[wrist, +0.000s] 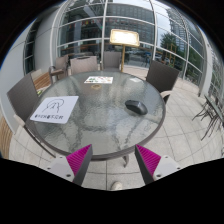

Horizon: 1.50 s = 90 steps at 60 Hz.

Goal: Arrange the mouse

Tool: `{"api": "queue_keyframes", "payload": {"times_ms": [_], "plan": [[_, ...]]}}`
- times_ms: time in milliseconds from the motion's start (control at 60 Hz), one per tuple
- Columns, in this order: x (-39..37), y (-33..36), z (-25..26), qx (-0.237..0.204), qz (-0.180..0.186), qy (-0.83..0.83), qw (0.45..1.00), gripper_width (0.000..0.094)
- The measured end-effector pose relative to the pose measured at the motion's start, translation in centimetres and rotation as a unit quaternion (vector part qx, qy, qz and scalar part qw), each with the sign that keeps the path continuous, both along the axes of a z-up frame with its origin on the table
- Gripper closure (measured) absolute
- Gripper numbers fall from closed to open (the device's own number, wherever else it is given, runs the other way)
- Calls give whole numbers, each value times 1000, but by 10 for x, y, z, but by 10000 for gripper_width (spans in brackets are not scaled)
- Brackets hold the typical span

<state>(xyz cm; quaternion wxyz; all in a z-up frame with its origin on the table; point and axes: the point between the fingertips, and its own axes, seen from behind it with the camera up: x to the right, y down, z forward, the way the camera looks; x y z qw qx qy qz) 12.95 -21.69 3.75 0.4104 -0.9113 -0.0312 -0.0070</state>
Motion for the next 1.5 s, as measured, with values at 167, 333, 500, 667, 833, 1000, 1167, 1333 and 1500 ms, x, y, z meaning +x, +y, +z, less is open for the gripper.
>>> {"api": "queue_keyframes", "payload": {"times_ms": [167, 333, 500, 667, 833, 1000, 1167, 1333, 1500], "plan": [[63, 54, -24, -17, -31, -8, 999, 85], [105, 126, -40, -22, -38, -18, 999, 85], [123, 199, -44, -17, -21, -25, 999, 81], [135, 252, -50, -24, -16, -17, 999, 91], [149, 284, -51, -29, -39, 3, 999, 207], [147, 298, -54, -36, -50, 18, 998, 459], [148, 297, -54, -60, -69, 2, 996, 576], [123, 306, 16, -41, -93, -8, 995, 615], [22, 330, 158, 61, -83, 4, 995, 616]]}}
